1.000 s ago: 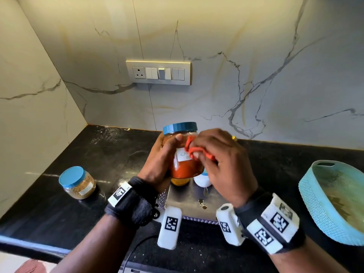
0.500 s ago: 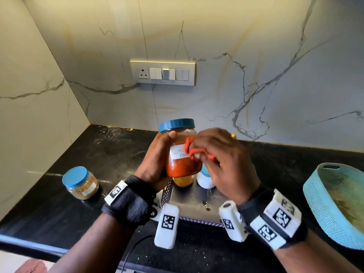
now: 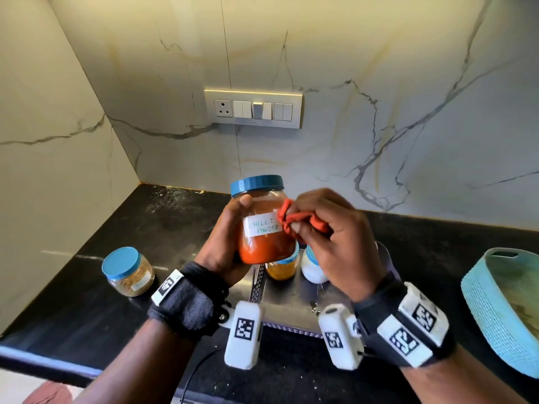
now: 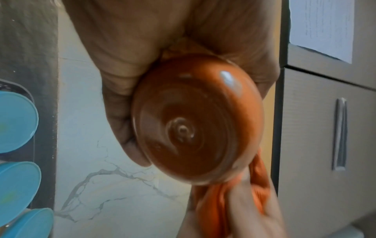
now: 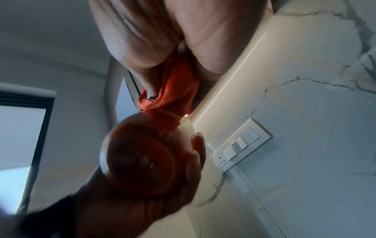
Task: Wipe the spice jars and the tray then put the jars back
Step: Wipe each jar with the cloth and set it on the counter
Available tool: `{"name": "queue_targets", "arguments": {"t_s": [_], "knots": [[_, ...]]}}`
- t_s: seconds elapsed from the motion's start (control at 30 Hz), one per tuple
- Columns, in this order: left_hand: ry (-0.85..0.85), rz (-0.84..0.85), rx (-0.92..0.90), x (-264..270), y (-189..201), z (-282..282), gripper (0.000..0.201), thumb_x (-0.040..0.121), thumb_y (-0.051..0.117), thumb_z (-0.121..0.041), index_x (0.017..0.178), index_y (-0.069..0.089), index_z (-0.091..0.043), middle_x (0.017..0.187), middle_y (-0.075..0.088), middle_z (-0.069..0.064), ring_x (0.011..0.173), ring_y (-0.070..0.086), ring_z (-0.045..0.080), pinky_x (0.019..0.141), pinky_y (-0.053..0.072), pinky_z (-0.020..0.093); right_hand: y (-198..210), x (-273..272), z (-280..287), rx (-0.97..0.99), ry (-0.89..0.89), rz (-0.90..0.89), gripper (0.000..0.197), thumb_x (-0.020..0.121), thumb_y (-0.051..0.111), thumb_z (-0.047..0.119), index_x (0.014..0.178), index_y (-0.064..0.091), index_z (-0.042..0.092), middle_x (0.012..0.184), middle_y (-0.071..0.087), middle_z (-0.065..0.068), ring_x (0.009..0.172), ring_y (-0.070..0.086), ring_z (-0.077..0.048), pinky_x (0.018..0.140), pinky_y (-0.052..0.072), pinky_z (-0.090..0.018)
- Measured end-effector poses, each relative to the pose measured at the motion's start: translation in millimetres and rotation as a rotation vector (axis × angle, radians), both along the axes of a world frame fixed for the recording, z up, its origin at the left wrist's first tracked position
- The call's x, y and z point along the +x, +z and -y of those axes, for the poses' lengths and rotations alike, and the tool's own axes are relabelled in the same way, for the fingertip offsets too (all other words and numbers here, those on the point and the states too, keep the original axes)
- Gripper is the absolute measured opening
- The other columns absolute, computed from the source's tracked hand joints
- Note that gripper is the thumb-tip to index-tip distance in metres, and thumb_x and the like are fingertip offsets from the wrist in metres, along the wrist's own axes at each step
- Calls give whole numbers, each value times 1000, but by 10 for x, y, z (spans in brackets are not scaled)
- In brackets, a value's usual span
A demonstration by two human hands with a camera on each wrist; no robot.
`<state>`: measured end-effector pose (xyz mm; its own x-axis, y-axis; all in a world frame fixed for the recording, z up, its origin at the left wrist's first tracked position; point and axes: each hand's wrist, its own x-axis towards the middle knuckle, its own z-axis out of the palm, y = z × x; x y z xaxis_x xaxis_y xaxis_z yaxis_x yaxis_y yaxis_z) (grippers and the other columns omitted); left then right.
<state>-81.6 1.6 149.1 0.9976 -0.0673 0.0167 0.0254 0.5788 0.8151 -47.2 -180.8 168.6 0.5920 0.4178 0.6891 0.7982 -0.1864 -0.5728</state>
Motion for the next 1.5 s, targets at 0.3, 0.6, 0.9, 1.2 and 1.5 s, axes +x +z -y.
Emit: {"name": "queue_targets", "arguments": {"t_s": [0.3,0.6,0.9,1.2,1.5], "knots": [[116,-56,29,17,-53,-162,61,92,56,-46,134,63,-2,122,67,25,108,66,33,96,54,50,-150,-92,-136,-113,-80,231,13,87,73,1,99,75,7,104,69,-5,99,65,-20,89,53,-33],[199,4,245,0,-77,-203,76,73,84,-47,125,59,1,110,71,15,101,70,28,83,58,45,23,66,-330,-138,-176,210,12,88,69,4,98,74,9,102,68,-5,98,63,-19,92,49,-23],[189,-14,135,-45,-74,-353,72,74,77,-43,126,59,4,106,66,23,91,66,32,76,58,43,-237,-431,-429,-259,-203,311,17,87,69,4,103,73,9,108,67,-5,100,60,-18,91,50,-24],[148,-23,127,-195,-175,-217,75,73,77,-42,128,58,6,120,66,33,106,65,40,101,46,70,-49,-199,-376,49,-217,15,11,88,68,2,98,71,7,99,68,-2,98,66,-16,89,53,-31],[89,-2,52,-271,-88,-376,84,64,88,-57,127,66,-6,113,66,20,99,65,31,79,57,42,-307,-764,-359,-121,-174,175,11,88,68,7,97,74,7,106,66,-4,99,63,-19,87,52,-32]]}}
